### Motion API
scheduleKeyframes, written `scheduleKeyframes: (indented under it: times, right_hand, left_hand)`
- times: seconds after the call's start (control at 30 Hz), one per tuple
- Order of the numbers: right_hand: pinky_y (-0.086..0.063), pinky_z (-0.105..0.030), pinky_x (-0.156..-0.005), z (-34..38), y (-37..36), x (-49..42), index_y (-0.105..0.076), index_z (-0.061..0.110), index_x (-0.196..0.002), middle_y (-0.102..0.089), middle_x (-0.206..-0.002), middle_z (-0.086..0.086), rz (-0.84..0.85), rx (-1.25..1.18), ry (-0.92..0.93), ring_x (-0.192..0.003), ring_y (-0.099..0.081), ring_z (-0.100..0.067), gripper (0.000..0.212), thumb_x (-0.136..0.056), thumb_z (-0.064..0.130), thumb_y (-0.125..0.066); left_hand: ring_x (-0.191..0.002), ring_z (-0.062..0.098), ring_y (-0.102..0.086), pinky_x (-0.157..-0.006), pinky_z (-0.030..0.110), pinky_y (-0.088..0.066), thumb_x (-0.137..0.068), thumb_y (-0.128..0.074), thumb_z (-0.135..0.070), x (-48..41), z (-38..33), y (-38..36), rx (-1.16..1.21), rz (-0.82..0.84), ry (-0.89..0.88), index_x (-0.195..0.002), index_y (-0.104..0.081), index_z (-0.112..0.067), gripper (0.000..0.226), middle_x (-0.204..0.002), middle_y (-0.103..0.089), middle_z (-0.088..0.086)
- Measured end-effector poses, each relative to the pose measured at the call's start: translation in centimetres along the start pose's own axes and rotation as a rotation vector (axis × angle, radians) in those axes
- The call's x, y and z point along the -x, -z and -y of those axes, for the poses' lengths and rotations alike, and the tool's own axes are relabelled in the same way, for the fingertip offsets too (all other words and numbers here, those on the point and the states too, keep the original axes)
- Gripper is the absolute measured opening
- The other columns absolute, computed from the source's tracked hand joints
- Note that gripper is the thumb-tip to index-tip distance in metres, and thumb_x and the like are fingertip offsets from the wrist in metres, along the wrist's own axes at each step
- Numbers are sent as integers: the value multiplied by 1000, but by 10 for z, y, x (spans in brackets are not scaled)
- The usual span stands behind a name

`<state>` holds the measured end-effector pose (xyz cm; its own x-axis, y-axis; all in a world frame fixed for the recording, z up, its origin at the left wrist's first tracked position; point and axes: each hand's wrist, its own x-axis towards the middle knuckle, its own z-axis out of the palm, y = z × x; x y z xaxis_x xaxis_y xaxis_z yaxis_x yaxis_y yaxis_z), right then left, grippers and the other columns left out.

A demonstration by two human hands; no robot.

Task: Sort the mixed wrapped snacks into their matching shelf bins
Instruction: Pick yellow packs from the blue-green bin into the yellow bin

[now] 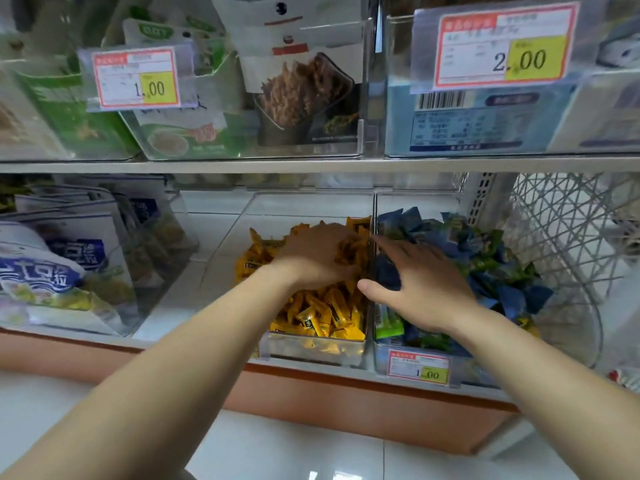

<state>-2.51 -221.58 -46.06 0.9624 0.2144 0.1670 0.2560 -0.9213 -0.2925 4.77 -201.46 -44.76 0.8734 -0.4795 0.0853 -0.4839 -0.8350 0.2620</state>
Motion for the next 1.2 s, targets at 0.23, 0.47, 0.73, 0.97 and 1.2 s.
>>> scheduleKeyframes:
  times: [0.23,0.47,0.73,0.97,1.2]
  right_hand:
    - [-32,-39,-109,0,-3,-1,-23,40,-150,-47,-149,9,-22,2,-2,-132,-46,-22,88,-76,89,-27]
    - [-32,-41,-110,1,-2,0,-23,41,-150,-48,-147,9,-17,4,-5,-131,-47,-23,87,-76,87,-29]
    - [-31,-42,-110,3,-3,-1,-22,39,-150,-49,-145,8,-23,13,-3,-129,-47,-23,86,-78,85,-28]
    - [-29,-41,-112,0,-6,0,-20,38,-151,-48,-146,6,-26,32,7,-130,-46,-22,83,-81,83,-29]
    - [-32,-42,-109,-1,-9,-1,-22,40,-148,-51,-141,8,-43,-8,-1,-126,-48,-22,81,-80,81,-33]
  left_hand:
    - [-140,30,-33,-105,49,-43,-78,-65,-65,-15,14,-32,-213,158,-40,-149,-25,-44,85,-157,-30,-3]
    - [-128,23,-48,-91,43,-48,-83,-67,-51,-6,58,-10,-228,130,-22,-131,-54,-42,51,-141,-51,-5]
    - [-114,27,-56,-75,36,-44,-79,-59,-64,-4,75,40,-439,161,194,-128,-58,-38,55,-118,-58,0]
    - [-117,21,-55,-94,39,-47,-83,-70,-43,-30,16,-4,89,79,-102,-131,-58,-28,52,-128,-59,0]
    - [-144,42,-11,-110,57,-31,-78,-63,-67,-32,20,-42,-167,326,1,-146,-38,-43,76,-162,-6,-6]
